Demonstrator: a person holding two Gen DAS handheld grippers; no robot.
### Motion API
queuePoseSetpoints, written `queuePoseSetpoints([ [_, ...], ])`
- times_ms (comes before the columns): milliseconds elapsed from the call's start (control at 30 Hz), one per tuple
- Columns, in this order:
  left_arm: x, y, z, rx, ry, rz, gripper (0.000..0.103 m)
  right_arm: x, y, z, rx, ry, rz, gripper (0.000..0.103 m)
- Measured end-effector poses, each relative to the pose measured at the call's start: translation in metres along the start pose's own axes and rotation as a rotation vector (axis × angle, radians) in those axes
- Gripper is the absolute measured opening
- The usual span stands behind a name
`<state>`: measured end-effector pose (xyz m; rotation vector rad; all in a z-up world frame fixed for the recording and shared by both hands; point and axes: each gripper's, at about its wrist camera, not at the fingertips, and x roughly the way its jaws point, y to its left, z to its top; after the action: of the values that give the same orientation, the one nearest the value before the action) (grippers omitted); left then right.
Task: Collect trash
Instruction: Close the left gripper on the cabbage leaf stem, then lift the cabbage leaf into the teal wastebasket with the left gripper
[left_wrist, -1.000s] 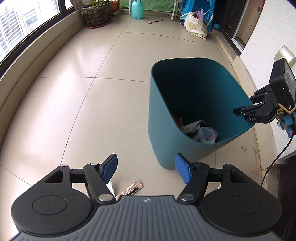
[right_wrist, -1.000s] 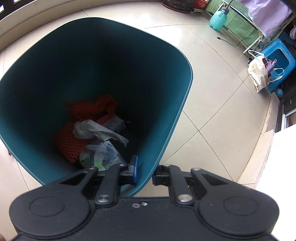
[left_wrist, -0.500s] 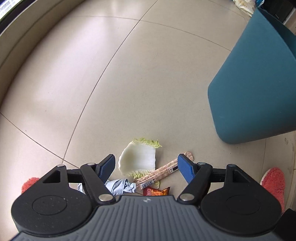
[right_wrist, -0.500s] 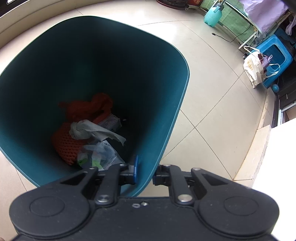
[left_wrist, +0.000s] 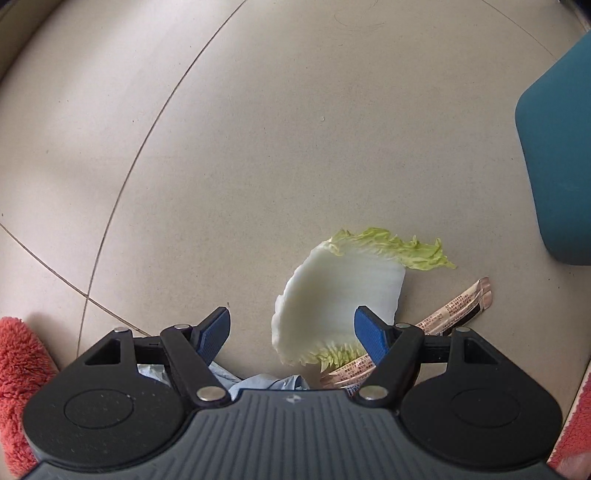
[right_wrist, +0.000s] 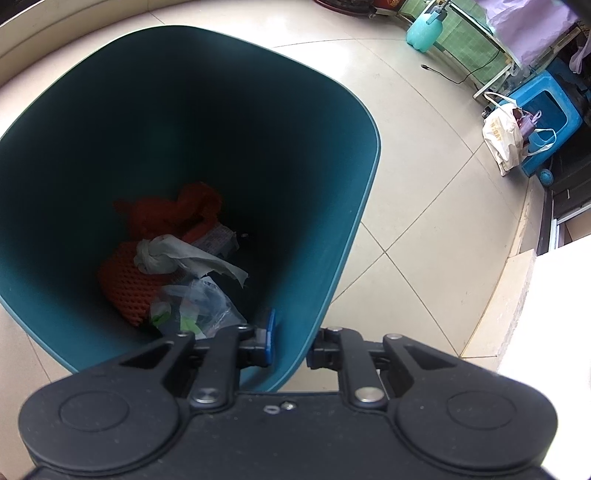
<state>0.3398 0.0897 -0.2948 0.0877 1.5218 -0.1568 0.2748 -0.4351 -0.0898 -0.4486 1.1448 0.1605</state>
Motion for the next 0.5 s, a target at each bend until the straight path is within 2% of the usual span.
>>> queuePoseSetpoints([
  [133,0.008,0.006,0.001,-0.021,0.013,-0.031,0.072,0.001,0.001,0.001,-0.001,0.002,-0.005,0.015],
  [200,0.008,0.008,0.001,-0.035,0.004,-0.033,0.051,0.002,0.001,0.0,0.0,0.003,-0.008,0.016],
  [233,0.007,0.009,0.001,-0.047,0.005,-0.038,0.047,0.002,0.001,0.0,0.0,0.002,-0.009,0.016],
  [267,0.007,0.01,0.001,-0.054,0.008,-0.039,0.036,0.002,0.002,0.0,0.001,0.001,-0.01,0.016],
  [300,0.006,0.01,0.0,-0.057,0.009,-0.038,0.03,0.002,0.002,-0.001,0.003,0.001,-0.01,0.016],
  [500,-0.011,-0.008,-0.009,0.004,-0.022,0.029,0.012,0.002,0.003,-0.003,0.003,-0.01,-0.018,0.016],
])
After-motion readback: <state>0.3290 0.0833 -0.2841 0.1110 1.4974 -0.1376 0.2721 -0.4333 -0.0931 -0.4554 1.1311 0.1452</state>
